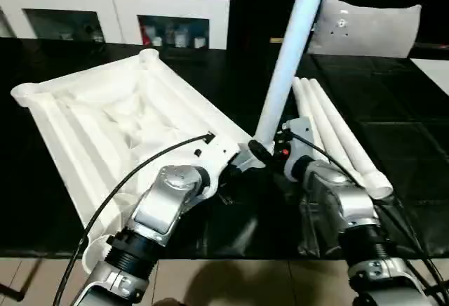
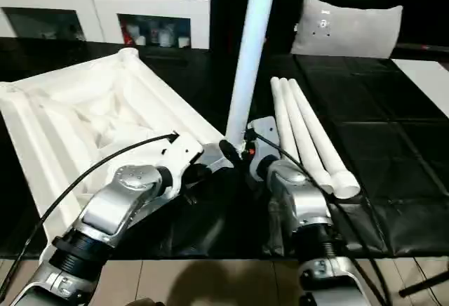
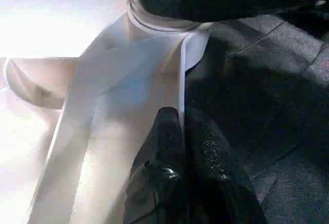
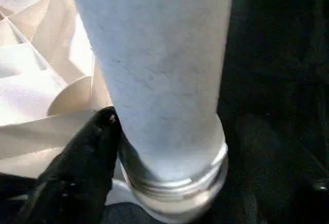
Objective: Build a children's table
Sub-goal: Rotate leg to tighten, then rotate table base
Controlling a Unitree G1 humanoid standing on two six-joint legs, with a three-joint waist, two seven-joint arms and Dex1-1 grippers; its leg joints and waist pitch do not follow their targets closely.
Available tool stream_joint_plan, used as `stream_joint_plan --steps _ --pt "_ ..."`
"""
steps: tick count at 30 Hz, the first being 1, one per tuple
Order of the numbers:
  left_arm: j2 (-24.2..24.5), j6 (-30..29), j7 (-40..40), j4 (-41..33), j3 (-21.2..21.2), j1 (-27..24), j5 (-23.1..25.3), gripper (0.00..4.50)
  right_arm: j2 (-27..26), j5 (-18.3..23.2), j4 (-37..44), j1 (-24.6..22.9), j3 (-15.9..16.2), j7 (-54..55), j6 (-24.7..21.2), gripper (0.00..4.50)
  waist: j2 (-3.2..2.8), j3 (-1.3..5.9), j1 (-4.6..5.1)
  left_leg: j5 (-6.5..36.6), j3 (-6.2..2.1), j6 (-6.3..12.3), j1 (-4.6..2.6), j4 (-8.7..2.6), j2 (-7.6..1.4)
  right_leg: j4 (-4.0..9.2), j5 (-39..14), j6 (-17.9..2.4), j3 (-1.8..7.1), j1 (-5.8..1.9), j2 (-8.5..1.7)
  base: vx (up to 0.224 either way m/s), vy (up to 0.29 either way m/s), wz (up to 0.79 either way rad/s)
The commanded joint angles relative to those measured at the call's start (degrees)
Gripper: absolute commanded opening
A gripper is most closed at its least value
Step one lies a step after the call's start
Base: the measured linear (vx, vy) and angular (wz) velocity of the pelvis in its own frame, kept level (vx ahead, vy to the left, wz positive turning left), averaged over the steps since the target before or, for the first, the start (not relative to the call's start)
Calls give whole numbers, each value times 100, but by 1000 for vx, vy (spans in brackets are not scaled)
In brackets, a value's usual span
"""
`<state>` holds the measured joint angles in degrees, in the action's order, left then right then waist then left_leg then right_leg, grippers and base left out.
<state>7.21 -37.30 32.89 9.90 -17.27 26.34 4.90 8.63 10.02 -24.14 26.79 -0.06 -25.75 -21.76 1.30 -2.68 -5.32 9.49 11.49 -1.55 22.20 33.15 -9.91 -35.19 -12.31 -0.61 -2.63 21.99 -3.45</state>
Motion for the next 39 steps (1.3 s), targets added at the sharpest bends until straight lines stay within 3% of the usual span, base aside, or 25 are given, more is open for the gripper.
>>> stream_joint_plan --steps 1,3,8,14,16,18,21,22,23,25,27,29,31,33,39 --pt "29 225 -97 -122 137 122 -25 43 205 11 186 -134 -196 -20 -201 408 5 328 -12 920 -193 97 -146 -362 -365 427 -444 -1019 271 -210 -505 0 0 0" --pt "59 253 93 -243 141 66 -175 53 406 124 638 -289 -205 -237 -428 425 7 325 -18 923 -192 101 -145 -360 -359 434 -471 -1016 270 -215 -504 0 0 0" --pt "84 669 140 -427 291 20 -334 95 830 174 1230 -486 -22 -691 -494 450 28 317 -61 942 -198 126 -140 -359 -373 438 -510 -1008 261 -222 -513 0 0 0" --pt "327 645 402 -867 465 -39 -539 95 1182 120 1700 -611 317 -1106 -799 450 27 296 -46 1112 -197 97 -150 -366 -373 474 -955 -969 270 -191 -514 0 0 0" --pt "636 442 427 -1122 598 -107 -522 95 1282 189 1881 -665 458 -1317 -851 450 9 306 -54 1119 -204 69 -159 -363 -382 463 -914 -957 270 -191 -513 0 0 0" --pt "1124 102 415 -1404 841 -215 -427 66 1324 275 2080 -733 587 -1483 -975 450 5 308 -17 1040 -213 82 -145 -375 -374 419 -680 -971 259 -196 -482 0 0 0" --pt "1368 -8 414 -1498 945 -241 -336 35 1338 311 2152 -761 651 -1568 -1029 450 -17 297 -2 1096 -201 36 -172 -367 -369 441 -813 -1014 264 -170 -484 0 0 0" --pt "1585 -79 446 -1539 1000 -253 -266 35 1344 347 2209 -783 718 -1659 -1081 450 10 298 -14 1168 -200 9 -194 -373 -379 452 -890 -1014 264 -161 -481 0 0 0" --pt "2031 -158 485 -1526 1143 -263 -97 24 1331 366 2265 -800 890 -1815 -1132 450 -33 297 -26 1199 -221 -7 -178 -386 -377 428 -921 -977 263 -162 -476 0 0 0" --pt "2363 -210 471 -1435 1220 -260 70 18 1280 293 2201 -758 1001 -1812 -1105 450 -40 291 12 1292 -225 -75 -181 -406 -365 425 -971 -910 262 -146 -460 0 0 0" --pt "2493 -216 469 -1385 1226 -261 149 8 1248 258 2157 -729 1029 -1783 -1094 450 -42 289 5 1324 -225 -148 -199 -409 -370 431 -993 -927 267 -136 -473 0 0 0" --pt "3110 -331 319 -1119 1138 -301 492 8 1095 92 1839 -538 1095 -1591 -1095 450 -72 298 -12 1355 -228 -214 -213 -409 -361 404 -928 -958 271 -109 -469 0 0 0" --pt "3265 -379 286 -1044 1140 -312 585 8 1048 42 1730 -471 1118 -1531 -1095 450 -59 291 7 1445 -223 -264 -208 -419 -351 417 -1030 -920 273 -112 -468 0 0 0" --pt "3479 -440 279 -953 1115 -366 684 8 1028 -16 1567 -380 1207 -1527 -1082 450 -89 307 -7 1419 -229 -314 -224 -411 -356 400 -940 -957 272 -106 -480 0 0 0" --pt "3940 -750 453 -912 868 -669 972 8 1092 -281 1221 -216 1525 -1634 -996 450 -95 312 -19 1328 -223 -324 -210 -408 -354 363 -612 -1029 270 -121 -473 0 0 0"
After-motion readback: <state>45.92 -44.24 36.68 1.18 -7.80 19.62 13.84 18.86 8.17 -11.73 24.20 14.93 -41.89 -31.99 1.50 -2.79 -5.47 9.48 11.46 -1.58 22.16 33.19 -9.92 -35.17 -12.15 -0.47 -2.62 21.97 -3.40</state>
